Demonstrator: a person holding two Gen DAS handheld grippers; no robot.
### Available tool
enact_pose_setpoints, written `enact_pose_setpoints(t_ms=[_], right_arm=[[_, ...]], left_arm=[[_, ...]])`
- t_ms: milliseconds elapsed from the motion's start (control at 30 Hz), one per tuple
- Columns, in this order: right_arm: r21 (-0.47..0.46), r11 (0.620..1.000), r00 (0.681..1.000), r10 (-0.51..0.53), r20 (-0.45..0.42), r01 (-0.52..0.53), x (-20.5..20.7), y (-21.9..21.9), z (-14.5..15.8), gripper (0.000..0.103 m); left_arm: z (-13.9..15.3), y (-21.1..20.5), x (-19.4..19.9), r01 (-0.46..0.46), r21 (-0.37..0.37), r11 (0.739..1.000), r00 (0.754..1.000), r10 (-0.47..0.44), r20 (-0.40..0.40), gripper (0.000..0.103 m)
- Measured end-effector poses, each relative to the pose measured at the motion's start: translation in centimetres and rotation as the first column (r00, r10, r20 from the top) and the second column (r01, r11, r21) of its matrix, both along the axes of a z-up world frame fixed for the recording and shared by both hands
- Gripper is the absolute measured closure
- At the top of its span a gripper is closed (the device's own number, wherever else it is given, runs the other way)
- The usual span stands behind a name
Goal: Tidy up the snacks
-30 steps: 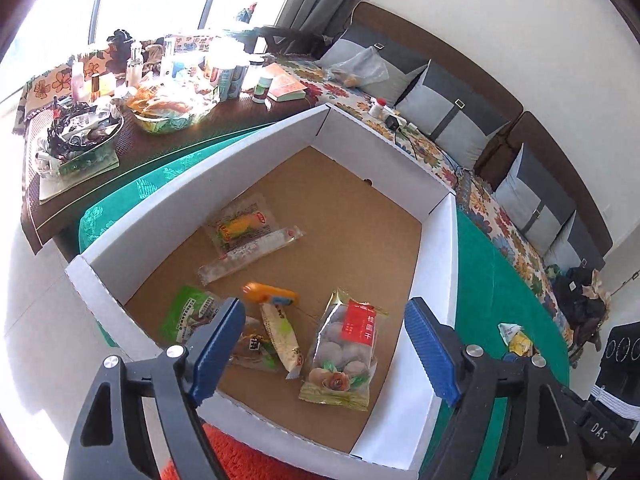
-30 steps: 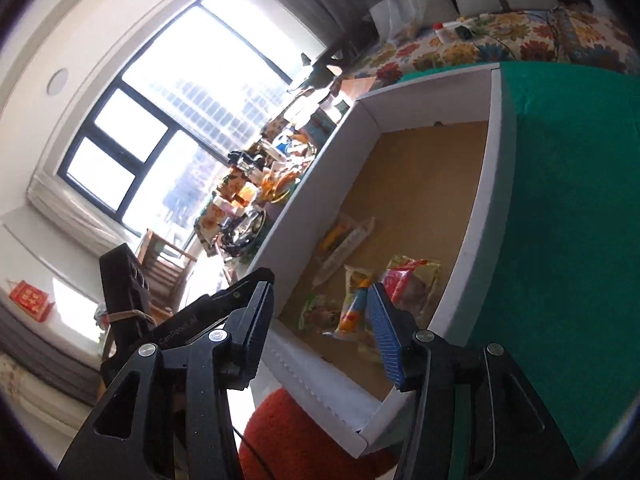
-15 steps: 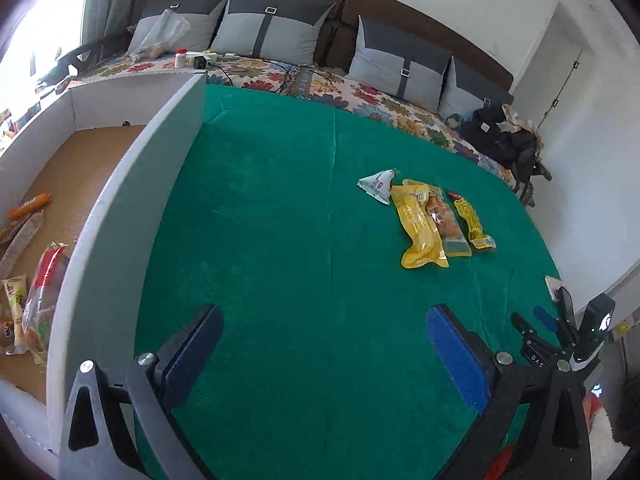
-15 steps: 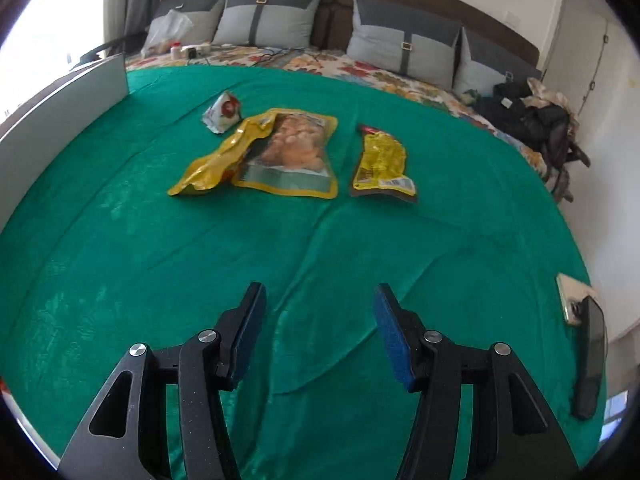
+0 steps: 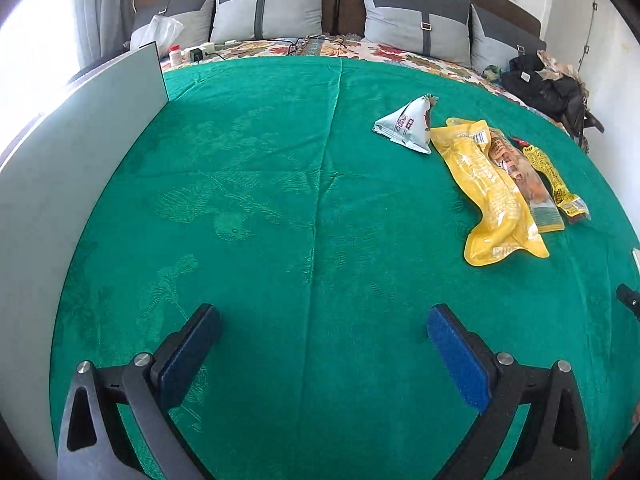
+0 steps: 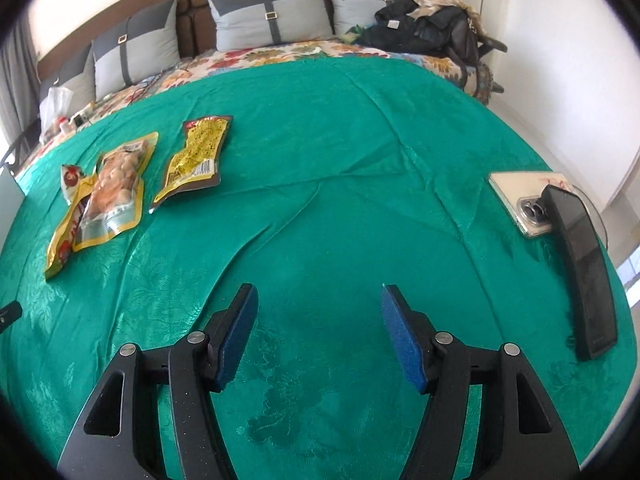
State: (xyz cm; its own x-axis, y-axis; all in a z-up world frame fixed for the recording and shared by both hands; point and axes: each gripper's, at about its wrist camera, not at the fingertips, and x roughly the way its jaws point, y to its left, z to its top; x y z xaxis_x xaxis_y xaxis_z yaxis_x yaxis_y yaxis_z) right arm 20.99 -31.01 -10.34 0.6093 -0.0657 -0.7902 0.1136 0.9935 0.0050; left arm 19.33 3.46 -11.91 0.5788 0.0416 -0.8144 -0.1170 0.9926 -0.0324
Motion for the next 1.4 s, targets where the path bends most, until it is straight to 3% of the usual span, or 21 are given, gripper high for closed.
enact_pose_setpoints(t_ms=[167, 500, 1400], right_arm=[[-0.033, 0.999, 1.000, -0.001, -0.005, 0.000, 0.22, 0.33, -0.53, 0.029], [-0.012, 1.000, 1.000, -0.026, 0.006, 0.026, 0.61, -0.16, -0.90, 0.017], [-0.011, 1.000, 1.000, -0.019, 0.003, 0.019, 0.56, 0.11, -0.98, 0.012]], left_arm=[[-0.11, -0.27, 0.17, 0.016, 0.019, 1.000, 1.000, -0.016, -0.001, 0.000], [-0.09, -0.14, 0.17, 0.016, 0.020, 1.000, 1.000, -0.016, -0.001, 0.000], [-0.08, -0.14, 0.16, 0.017, 0.020, 1.000, 1.000, -0.017, 0.000, 0.000]])
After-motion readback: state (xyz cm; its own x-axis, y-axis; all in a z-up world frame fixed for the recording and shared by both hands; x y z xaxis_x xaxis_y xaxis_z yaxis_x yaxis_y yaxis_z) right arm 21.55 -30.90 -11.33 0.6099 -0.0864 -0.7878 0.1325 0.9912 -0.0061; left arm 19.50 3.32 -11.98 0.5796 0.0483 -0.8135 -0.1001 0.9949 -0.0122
